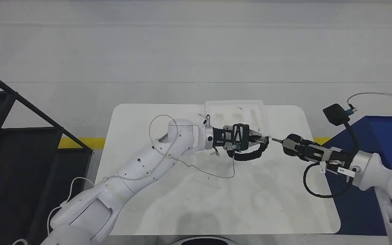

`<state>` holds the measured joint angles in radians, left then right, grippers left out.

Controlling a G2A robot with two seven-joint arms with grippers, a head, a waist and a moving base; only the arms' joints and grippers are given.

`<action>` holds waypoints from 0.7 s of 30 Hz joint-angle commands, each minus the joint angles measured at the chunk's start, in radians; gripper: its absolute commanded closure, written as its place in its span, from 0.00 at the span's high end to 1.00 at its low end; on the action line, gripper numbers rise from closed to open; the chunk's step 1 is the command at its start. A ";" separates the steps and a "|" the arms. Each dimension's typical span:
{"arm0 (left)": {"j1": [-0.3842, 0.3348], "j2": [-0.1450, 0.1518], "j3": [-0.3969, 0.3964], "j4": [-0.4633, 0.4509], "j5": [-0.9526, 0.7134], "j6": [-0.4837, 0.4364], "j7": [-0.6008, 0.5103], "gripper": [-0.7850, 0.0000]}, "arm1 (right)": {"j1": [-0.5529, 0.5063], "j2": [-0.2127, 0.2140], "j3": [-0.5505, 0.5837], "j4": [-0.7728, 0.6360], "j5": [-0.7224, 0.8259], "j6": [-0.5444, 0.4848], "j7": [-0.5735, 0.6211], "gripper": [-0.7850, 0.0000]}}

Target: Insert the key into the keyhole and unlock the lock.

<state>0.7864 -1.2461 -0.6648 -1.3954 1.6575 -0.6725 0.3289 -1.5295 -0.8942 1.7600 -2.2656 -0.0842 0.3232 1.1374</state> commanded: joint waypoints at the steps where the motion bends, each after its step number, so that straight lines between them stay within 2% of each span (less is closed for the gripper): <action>1: 0.002 0.002 -0.005 -0.005 0.011 -0.010 0.001 0.00 | 0.006 0.002 -0.009 0.001 -0.008 -0.002 0.012 0.00; 21: 0.003 -0.005 -0.014 -0.014 0.036 -0.052 -0.008 0.00 | 0.039 0.019 -0.063 0.003 -0.034 -0.012 0.050 0.00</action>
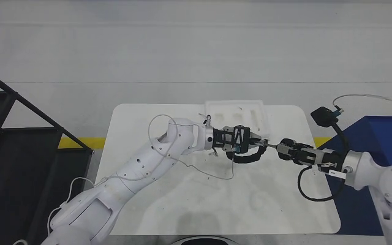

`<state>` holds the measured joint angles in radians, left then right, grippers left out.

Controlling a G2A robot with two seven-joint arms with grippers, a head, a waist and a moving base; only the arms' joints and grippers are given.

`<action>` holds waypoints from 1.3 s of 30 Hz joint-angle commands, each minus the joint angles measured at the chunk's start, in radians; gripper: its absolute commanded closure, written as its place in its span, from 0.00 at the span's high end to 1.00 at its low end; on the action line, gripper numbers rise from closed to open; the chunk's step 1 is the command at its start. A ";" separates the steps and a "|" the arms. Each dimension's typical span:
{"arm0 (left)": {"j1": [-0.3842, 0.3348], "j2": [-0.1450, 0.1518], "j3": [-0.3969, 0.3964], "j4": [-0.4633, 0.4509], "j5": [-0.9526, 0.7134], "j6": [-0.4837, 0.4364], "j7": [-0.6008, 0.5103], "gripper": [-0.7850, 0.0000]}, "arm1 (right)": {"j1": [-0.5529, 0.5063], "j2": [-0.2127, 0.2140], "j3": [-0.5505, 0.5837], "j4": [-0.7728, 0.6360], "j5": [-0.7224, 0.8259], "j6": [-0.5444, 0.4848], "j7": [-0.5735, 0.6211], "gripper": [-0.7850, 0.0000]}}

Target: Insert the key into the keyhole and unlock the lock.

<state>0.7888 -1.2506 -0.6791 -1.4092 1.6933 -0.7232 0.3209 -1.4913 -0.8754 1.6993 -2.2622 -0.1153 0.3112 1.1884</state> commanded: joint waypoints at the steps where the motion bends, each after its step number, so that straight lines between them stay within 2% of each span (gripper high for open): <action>1: 0.001 -0.001 0.000 0.000 0.000 -0.003 -0.002 0.00 | 0.001 0.001 -0.005 -0.001 -0.005 0.000 -0.003 0.00; 39: -0.008 -0.024 -0.011 0.020 -0.035 -0.049 -0.004 0.00 | 0.050 0.019 -0.079 0.032 0.003 0.028 -0.032 0.00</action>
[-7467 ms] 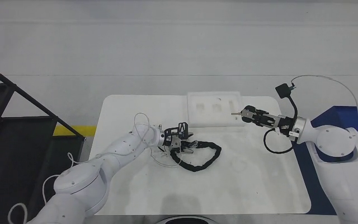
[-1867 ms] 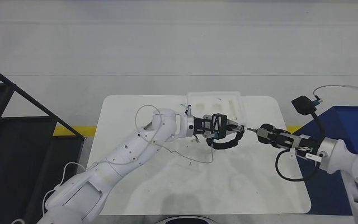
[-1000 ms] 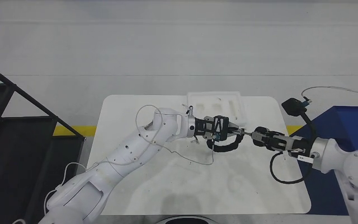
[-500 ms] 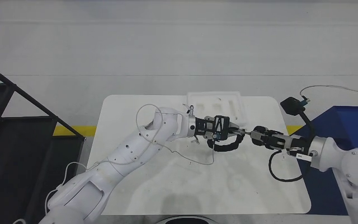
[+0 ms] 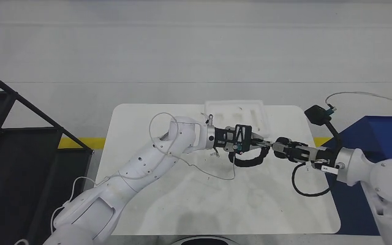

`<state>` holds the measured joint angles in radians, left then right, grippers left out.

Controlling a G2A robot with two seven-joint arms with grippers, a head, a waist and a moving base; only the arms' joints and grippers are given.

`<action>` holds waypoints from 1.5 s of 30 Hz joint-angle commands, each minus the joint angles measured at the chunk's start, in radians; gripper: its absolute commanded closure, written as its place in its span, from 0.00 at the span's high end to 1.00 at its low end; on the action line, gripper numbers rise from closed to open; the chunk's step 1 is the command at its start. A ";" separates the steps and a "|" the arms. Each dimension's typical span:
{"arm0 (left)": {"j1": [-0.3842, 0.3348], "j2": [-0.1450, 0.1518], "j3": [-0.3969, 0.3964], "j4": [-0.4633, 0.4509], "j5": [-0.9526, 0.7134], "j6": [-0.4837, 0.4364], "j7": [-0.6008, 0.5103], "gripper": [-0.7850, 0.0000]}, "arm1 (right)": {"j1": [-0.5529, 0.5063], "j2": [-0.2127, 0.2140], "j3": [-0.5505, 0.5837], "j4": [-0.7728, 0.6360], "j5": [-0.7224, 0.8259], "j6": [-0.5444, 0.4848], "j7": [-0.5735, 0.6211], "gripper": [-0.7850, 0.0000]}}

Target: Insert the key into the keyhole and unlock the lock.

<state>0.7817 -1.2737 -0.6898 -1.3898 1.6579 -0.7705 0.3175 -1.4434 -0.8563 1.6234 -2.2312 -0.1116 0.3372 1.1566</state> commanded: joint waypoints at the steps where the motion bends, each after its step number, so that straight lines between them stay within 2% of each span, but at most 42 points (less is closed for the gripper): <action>1: -0.001 -0.001 0.000 0.001 0.002 -0.001 0.000 0.00 | 0.006 0.001 -0.008 0.002 -0.001 0.005 0.000 0.00; 2: -0.001 -0.002 0.001 0.002 0.003 -0.003 0.000 0.00 | 0.010 0.001 -0.012 0.004 0.000 0.010 0.000 0.04; 3: -0.001 -0.002 0.001 0.004 0.002 -0.004 0.001 0.00 | 0.014 0.001 -0.016 0.007 0.001 0.015 -0.002 0.47; 4: -0.002 -0.002 0.000 0.006 0.003 -0.004 0.001 0.00 | 0.019 0.001 -0.020 0.009 0.005 0.019 -0.004 1.00; 9: -0.001 -0.004 -0.005 0.016 -0.006 -0.008 0.001 0.00 | 0.046 -0.003 -0.026 0.041 0.091 -0.019 -0.030 1.00; 13: 0.009 -0.002 -0.018 0.019 -0.026 -0.016 -0.017 0.00 | 0.063 -0.004 -0.022 0.084 0.159 -0.132 -0.035 1.00; 16: 0.031 0.001 -0.049 0.029 -0.100 -0.024 -0.055 0.00 | 0.071 -0.004 -0.022 0.112 0.168 -0.269 -0.042 1.00; 20: 0.058 0.007 -0.104 0.034 -0.284 -0.084 -0.204 0.00 | 0.062 -0.008 -0.038 0.178 0.191 -0.510 -0.089 1.00; 26: 0.088 0.024 -0.162 -0.001 -0.531 -0.186 -0.439 0.00 | 0.065 -0.007 -0.048 0.241 0.194 -0.705 -0.077 1.00; 29: 0.088 0.036 -0.171 -0.019 -0.627 -0.242 -0.565 0.00 | 0.078 -0.004 -0.059 0.257 0.187 -0.751 -0.037 1.00; 35: 0.066 0.065 -0.169 -0.060 -0.813 -0.242 -0.807 0.00 | 0.106 0.002 -0.085 0.283 0.157 -0.811 0.029 1.00; 40: 0.060 0.084 -0.205 -0.112 -0.879 -0.231 -0.882 0.00 | 0.108 0.002 -0.091 0.291 0.165 -0.812 0.036 1.00; 45: 0.075 0.093 -0.211 -0.150 -0.854 -0.215 -0.894 0.00 | 0.108 0.002 -0.091 0.291 0.165 -0.812 0.036 1.00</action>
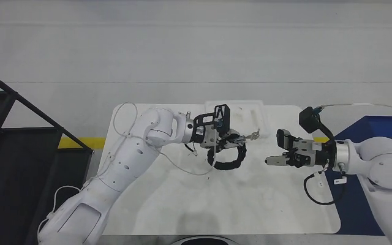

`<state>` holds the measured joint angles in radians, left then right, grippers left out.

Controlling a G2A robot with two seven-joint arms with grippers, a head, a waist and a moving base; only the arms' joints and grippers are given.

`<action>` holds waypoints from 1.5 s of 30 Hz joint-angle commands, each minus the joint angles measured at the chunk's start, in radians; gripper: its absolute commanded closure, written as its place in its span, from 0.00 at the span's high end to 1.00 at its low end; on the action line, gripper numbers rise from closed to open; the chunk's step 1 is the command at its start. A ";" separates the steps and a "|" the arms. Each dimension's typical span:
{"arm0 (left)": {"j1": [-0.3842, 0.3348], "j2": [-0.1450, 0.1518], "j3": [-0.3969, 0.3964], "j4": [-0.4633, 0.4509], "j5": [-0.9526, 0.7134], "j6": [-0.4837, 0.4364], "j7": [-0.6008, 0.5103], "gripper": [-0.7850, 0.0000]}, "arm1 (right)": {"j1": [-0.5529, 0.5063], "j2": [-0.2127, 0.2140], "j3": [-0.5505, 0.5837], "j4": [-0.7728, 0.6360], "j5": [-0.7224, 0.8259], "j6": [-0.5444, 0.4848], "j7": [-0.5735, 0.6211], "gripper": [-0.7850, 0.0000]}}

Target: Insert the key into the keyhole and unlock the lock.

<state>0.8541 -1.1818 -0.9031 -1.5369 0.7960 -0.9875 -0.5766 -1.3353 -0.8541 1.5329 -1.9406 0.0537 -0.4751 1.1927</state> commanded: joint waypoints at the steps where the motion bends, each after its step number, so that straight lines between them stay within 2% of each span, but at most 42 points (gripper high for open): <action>1: 0.004 0.002 0.004 -0.005 0.021 0.000 -0.001 0.00 | 0.000 0.000 0.000 0.000 0.000 0.000 0.000 1.00; 4: 0.004 0.002 0.017 0.003 0.034 -0.001 0.001 0.00 | 0.000 0.000 0.000 0.000 0.000 0.000 0.000 1.00; 6: -0.002 0.001 0.027 0.009 0.035 -0.006 -0.003 0.00 | -0.002 0.001 0.004 -0.016 -0.072 -0.030 -0.033 1.00; 8: -0.011 0.001 0.039 0.019 0.029 -0.012 -0.014 0.00 | -0.003 0.000 0.002 -0.017 -0.124 -0.113 -0.072 1.00; 13: -0.038 -0.001 0.071 0.037 -0.004 -0.025 -0.048 0.00 | -0.004 0.000 -0.015 -0.031 -0.397 -0.284 -0.151 1.00; 18: -0.058 0.000 0.092 0.044 -0.048 -0.025 -0.061 0.00 | -0.002 -0.003 -0.045 -0.017 -0.487 -0.409 -0.257 1.00; 26: -0.075 0.007 0.116 0.052 -0.088 -0.025 -0.086 0.00 | 0.000 -0.002 -0.068 -0.051 -0.617 -0.491 -0.346 1.00; 27: -0.077 0.008 0.117 0.053 -0.091 -0.025 -0.087 0.00 | -0.004 -0.002 -0.068 -0.067 -0.637 -0.487 -0.357 0.94; 29: -0.078 0.010 0.118 0.053 -0.101 -0.025 -0.085 0.00 | -0.017 -0.001 -0.062 -0.099 -0.663 -0.484 -0.386 0.94; 31: -0.079 0.012 0.120 0.052 -0.107 -0.025 -0.086 0.00 | -0.028 -0.001 -0.053 -0.120 -0.688 -0.480 -0.410 0.89; 33: -0.080 0.015 0.122 0.052 -0.112 -0.025 -0.085 0.00 | -0.040 -0.001 -0.041 -0.140 -0.727 -0.472 -0.443 0.76; 36: -0.082 0.018 0.126 0.052 -0.121 -0.025 -0.083 0.00 | -0.058 -0.003 -0.037 -0.168 -0.813 -0.456 -0.484 0.67; 39: -0.085 0.022 0.129 0.052 -0.127 -0.025 -0.081 0.00 | -0.071 -0.004 -0.043 -0.185 -0.886 -0.448 -0.524 0.63; 42: -0.087 0.025 0.132 0.052 -0.129 -0.025 -0.079 0.00 | -0.080 -0.006 -0.048 -0.197 -0.950 -0.434 -0.568 0.50; 45: -0.089 0.027 0.135 0.052 -0.131 -0.025 -0.076 0.00 | -0.087 -0.008 -0.054 -0.202 -1.003 -0.422 -0.609 0.47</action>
<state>0.7654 -1.1551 -0.7690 -1.4850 0.6657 -1.0123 -0.6532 -1.4218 -0.8616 1.4801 -2.1419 -0.9377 -0.8989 0.5916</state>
